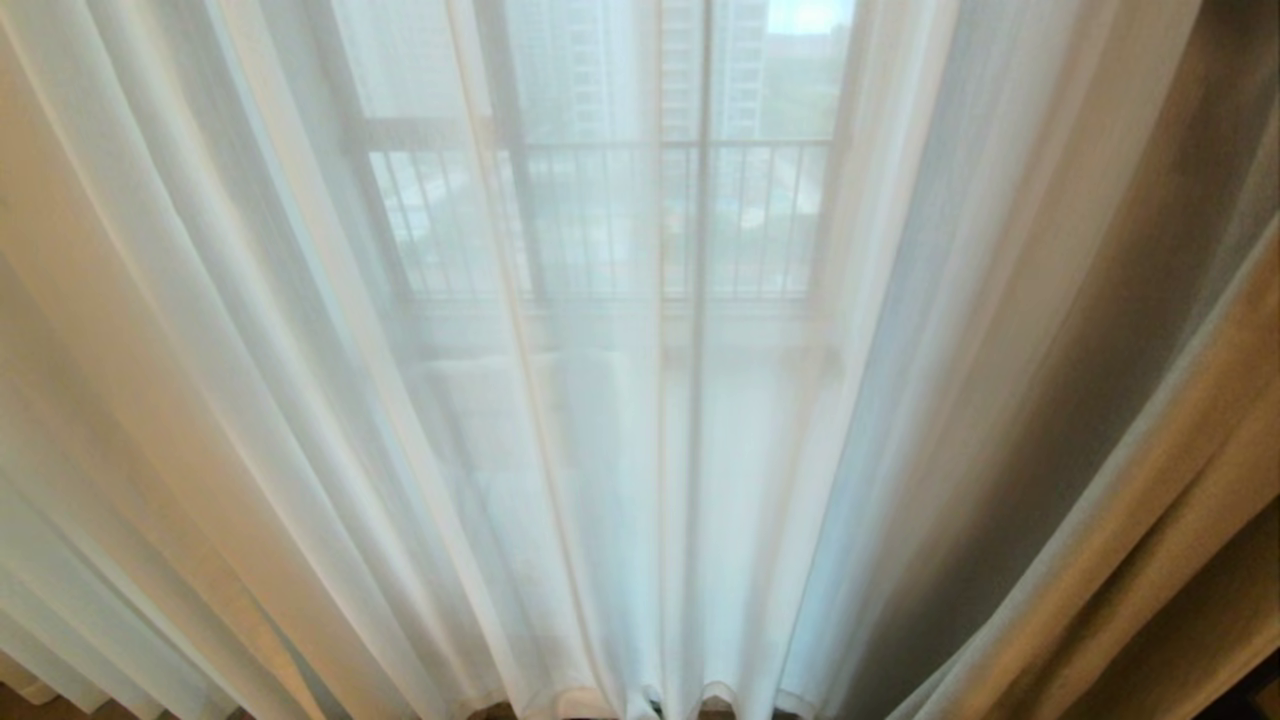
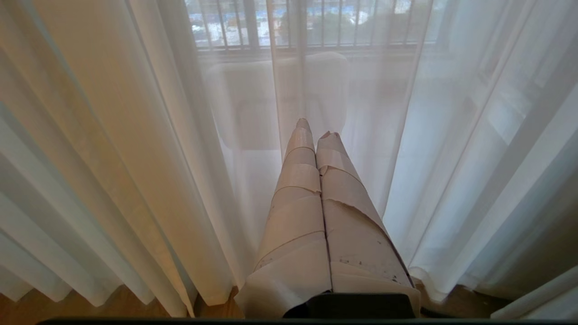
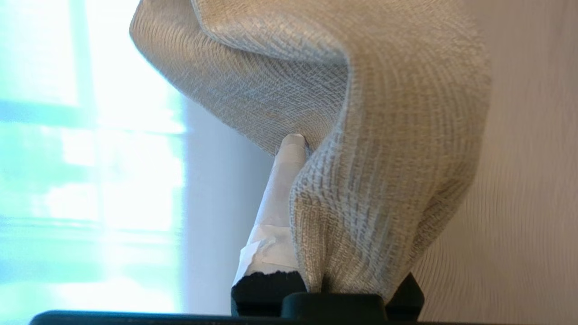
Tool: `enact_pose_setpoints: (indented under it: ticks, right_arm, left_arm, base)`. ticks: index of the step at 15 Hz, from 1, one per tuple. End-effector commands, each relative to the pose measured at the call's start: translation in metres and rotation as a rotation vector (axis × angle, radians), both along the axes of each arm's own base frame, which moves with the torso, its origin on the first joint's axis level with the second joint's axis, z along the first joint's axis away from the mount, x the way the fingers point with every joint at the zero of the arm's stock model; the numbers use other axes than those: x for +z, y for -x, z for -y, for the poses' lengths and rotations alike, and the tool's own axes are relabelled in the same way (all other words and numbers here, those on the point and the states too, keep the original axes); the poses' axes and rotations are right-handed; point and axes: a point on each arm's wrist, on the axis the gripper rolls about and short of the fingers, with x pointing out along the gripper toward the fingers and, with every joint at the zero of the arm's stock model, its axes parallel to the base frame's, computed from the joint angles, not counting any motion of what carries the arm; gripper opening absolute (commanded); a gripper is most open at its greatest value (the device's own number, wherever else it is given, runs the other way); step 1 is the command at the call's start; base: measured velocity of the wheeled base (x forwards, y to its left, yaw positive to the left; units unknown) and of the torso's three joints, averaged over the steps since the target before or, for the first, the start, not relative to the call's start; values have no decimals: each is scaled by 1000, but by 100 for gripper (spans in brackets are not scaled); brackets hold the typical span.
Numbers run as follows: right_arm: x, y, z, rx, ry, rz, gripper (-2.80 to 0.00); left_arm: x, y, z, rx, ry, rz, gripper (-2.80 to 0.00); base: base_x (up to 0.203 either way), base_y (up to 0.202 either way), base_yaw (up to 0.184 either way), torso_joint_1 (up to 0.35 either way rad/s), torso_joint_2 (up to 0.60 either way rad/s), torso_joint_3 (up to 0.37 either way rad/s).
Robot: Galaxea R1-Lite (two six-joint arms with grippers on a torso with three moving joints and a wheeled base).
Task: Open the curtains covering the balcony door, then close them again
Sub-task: Close the outer curtains on both sides
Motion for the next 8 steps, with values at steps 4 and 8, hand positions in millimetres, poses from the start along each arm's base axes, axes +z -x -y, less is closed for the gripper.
enact_pose_setpoints:
  ticks: [4,8]
  right_arm:
    - [21,23,-53,187,27,88,-280]
    - [21,19,-74,245,76,96,-280]
  left_arm:
    - [0,0,0,0,0,1,-280]
    - [0,0,0,1,0,1,-280]
  base:
    - [0,0,0,0,0,0]
    - [0,0,0,0,0,0]
